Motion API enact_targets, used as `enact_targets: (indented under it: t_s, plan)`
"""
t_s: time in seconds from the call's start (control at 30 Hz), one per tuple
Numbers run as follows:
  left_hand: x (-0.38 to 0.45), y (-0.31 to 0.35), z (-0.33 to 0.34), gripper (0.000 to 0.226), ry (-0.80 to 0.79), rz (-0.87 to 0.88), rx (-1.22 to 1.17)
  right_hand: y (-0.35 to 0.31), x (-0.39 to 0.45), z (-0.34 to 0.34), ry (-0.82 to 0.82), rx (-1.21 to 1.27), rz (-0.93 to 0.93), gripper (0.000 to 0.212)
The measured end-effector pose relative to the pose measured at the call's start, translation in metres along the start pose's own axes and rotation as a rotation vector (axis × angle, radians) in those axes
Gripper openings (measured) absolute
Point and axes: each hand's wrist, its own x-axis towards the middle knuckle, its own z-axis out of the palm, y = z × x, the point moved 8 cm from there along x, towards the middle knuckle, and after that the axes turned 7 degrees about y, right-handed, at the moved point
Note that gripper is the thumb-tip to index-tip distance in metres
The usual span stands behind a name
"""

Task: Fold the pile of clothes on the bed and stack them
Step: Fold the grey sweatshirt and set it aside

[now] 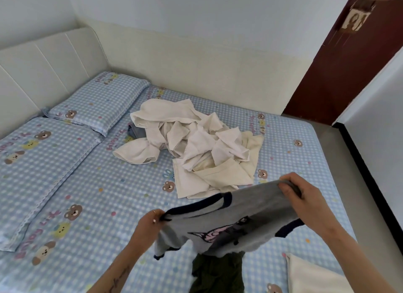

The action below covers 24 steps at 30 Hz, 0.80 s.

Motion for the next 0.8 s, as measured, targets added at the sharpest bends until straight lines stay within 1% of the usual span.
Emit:
enact_targets:
  t_s: [0.03, 0.07, 0.13, 0.23, 0.3, 0.37, 0.43, 0.47, 0.53, 0.6, 0.7, 0.73, 0.8]
  plan:
    - [0.002, 0.001, -0.007, 0.020, 0.043, -0.032, -0.109, 0.005, 0.001, -0.003, -0.022, -0.017, 0.005, 0.013]
    - [0.004, 0.005, -0.015, 0.020, 0.088, -0.029, -0.154, 0.010, 0.002, -0.005, -0.051, -0.042, 0.013, 0.013]
    - [0.005, 0.016, -0.030, 0.022, 0.158, 0.013, -0.161, 0.019, 0.002, -0.008, -0.086, -0.076, 0.026, 0.015]
    - [0.004, 0.038, -0.048, 0.017, 0.223, 0.117, -0.116, 0.027, 0.001, -0.011, -0.026, -0.045, 0.063, 0.019]
    - [0.004, 0.051, -0.062, 0.011, 0.219, 0.197, -0.061, 0.038, -0.001, -0.014, 0.032, 0.066, 0.165, 0.015]
    - [0.004, 0.066, -0.073, 0.008, 0.171, 0.309, 0.041, 0.047, -0.004, -0.018, 0.068, 0.159, 0.250, 0.011]
    - [0.002, 0.071, -0.081, 0.011, 0.109, 0.376, 0.183, 0.048, -0.005, -0.024, 0.089, 0.095, 0.211, 0.013]
    - [0.003, 0.068, -0.084, 0.015, 0.096, 0.383, 0.229, 0.045, -0.007, -0.026, 0.098, 0.036, 0.173, 0.017]
    - [0.002, 0.059, -0.093, 0.021, 0.124, 0.336, 0.238, 0.041, -0.012, -0.028, 0.118, -0.044, 0.122, 0.023]
    - [0.000, 0.046, -0.106, 0.022, 0.209, 0.237, 0.156, 0.040, -0.021, -0.023, 0.107, -0.041, 0.140, 0.021]
    - [-0.004, 0.035, -0.122, 0.020, 0.344, 0.154, 0.109, 0.043, -0.036, -0.018, 0.100, 0.137, 0.264, 0.014]
    - [-0.006, 0.032, -0.126, 0.020, 0.360, 0.126, 0.056, 0.042, -0.042, -0.018, 0.109, 0.164, 0.277, 0.013]
    - [-0.007, 0.030, -0.131, 0.022, 0.348, 0.105, -0.023, 0.039, -0.051, -0.022, 0.136, 0.103, 0.246, 0.012]
